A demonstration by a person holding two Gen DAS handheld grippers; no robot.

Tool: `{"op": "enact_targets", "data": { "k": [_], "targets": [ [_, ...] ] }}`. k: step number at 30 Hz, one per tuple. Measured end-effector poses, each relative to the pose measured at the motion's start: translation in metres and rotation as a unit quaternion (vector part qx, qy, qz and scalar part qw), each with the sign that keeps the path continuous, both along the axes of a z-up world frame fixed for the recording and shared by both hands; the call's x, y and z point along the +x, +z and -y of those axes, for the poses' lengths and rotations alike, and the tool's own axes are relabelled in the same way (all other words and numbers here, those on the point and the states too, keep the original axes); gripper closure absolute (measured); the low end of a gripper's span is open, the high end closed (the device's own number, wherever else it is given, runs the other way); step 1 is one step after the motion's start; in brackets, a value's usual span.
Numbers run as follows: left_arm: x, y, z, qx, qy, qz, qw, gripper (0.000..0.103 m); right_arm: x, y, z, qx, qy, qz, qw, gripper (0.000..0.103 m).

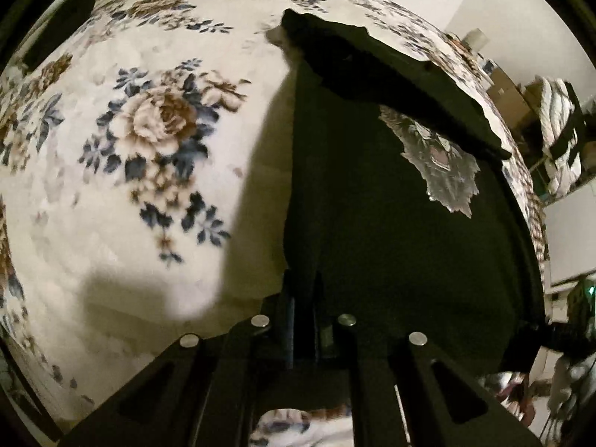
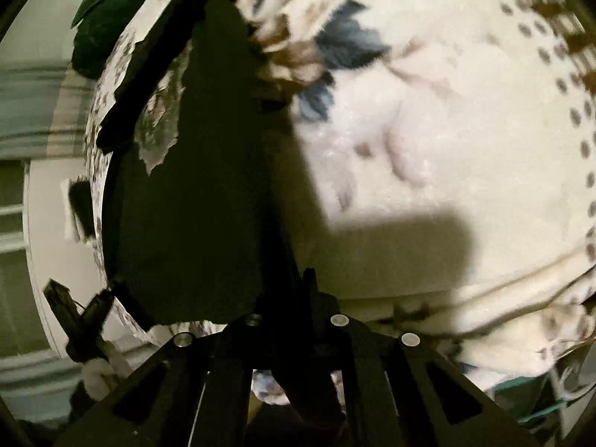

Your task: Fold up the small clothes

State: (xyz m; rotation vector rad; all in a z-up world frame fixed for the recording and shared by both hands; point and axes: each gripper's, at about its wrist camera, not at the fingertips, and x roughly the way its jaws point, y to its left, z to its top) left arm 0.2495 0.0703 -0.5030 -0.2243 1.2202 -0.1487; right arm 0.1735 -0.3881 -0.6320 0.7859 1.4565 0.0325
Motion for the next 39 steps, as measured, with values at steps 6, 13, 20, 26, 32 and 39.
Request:
{"op": "enact_targets", "data": {
  "k": [6,13,20,26,32,39],
  "targets": [
    [-0.018,-0.016,-0.009,-0.005,0.0,-0.022,0.9997,0.099,-0.008,0.013,0.007,-0.015,0.03,-0.001,0.999,0.097],
    [-0.009,-0.085,-0.011,-0.064,0.031,-0.102,0.9922,0.072,0.004,-0.04,0.024,0.027,0.021,-0.048,0.998,0.077],
    [-0.013,-0.095,-0.008,-0.094,0.03,-0.095,0.9906,0.052,-0.016,-0.069,0.029,0.082,0.042,-0.057,0.994,0.055],
    [-0.016,-0.066,0.013,-0.049,0.013,-0.069,0.9963,0.098,-0.015,-0.058,0.033,0.086,0.017,-0.033,0.996,0.094],
    [-0.023,-0.007,0.007,-0.065,0.032,-0.033,0.9968,0.098,-0.01,0.002,0.031,0.083,0.033,-0.004,0.996,0.095],
    [0.01,0.055,0.005,-0.089,0.052,0.006,0.9947,0.098,0.016,0.081,0.03,0.086,0.023,0.046,0.995,0.095]
  ]
}}
